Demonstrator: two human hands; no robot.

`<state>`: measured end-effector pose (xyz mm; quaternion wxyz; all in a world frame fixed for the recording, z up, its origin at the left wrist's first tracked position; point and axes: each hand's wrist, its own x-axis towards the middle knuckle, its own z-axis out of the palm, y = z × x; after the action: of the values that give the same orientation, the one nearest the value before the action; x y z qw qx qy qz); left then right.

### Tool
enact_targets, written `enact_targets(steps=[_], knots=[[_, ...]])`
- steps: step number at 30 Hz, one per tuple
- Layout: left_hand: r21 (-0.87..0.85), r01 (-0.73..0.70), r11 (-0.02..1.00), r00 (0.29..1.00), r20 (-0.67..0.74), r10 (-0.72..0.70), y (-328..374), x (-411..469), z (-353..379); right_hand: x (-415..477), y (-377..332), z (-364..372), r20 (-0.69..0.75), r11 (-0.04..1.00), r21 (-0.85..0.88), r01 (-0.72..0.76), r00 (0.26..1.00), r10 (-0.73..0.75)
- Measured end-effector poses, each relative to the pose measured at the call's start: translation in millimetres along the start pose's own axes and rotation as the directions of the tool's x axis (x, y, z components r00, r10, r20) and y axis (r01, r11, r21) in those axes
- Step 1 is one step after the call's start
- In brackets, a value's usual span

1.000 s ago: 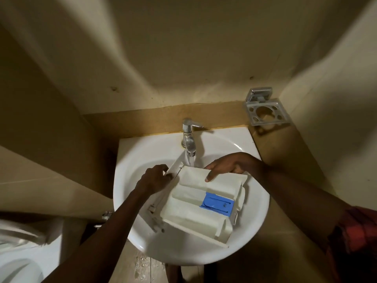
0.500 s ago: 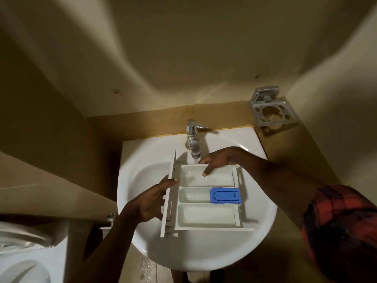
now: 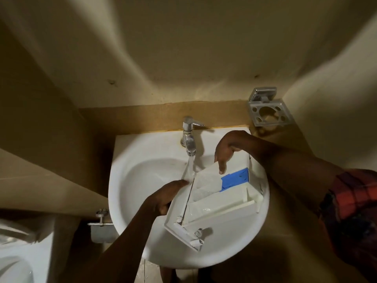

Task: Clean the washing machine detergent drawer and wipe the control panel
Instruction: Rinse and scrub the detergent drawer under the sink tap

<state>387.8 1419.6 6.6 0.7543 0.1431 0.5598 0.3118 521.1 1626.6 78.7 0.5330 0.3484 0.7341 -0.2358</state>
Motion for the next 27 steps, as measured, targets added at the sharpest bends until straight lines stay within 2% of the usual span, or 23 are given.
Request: enact_targets(steps=[3, 6, 10, 13, 15, 17, 19, 21, 24, 27], knots=[[0.130, -0.064, 0.989, 0.998, 0.012, 0.063, 8, 6, 6, -4, 4, 0, -0.012, 0.998, -0.063, -0.025, 1.000, 0.024], [0.143, -0.108, 0.984, 0.994, 0.034, 0.104, 17, 8, 12, -8, 7, 0, -0.032, 0.996, -0.087, -0.015, 0.999, 0.013], [0.020, -0.073, 0.997, 0.990, 0.125, 0.070, 18, 1, 10, -19, 8, 0, -0.075, 0.993, -0.109, 0.053, 0.995, -0.062], [-0.061, -0.061, 0.996, 0.988, 0.136, 0.069, 13, -11, 3, -17, 0, 2, -0.132, 0.987, -0.061, 0.147, 0.979, -0.154], [-0.054, -0.120, 0.991, 0.989, 0.074, 0.124, 12, -17, -2, -11, -7, 5, -0.171, 0.979, 0.012, 0.205, 0.965, -0.200], [-0.044, -0.159, 0.986, 0.986, -0.051, 0.156, 13, -20, -11, -4, -14, 10, -0.220, 0.959, 0.109, 0.262, 0.947, -0.234], [0.012, -0.191, 0.982, 0.968, -0.166, 0.190, 12, -23, -22, 0, -16, 13, -0.242, 0.908, 0.271, 0.321, 0.935, -0.258], [0.058, -0.177, 0.983, 0.950, -0.250, 0.186, 12, -30, -32, -7, -11, 8, -0.278, 0.858, 0.360, 0.366, 0.920, -0.275], [0.076, -0.174, 0.982, 0.936, -0.296, 0.189, 12, -43, -40, -28, 5, -5, -0.414, 0.793, 0.430, 0.432, 0.875, -0.252], [0.099, -0.166, 0.981, 0.925, -0.329, 0.190, 10, -48, -40, -44, 7, -15, -0.580, 0.643, 0.552, 0.531, 0.798, -0.162]])
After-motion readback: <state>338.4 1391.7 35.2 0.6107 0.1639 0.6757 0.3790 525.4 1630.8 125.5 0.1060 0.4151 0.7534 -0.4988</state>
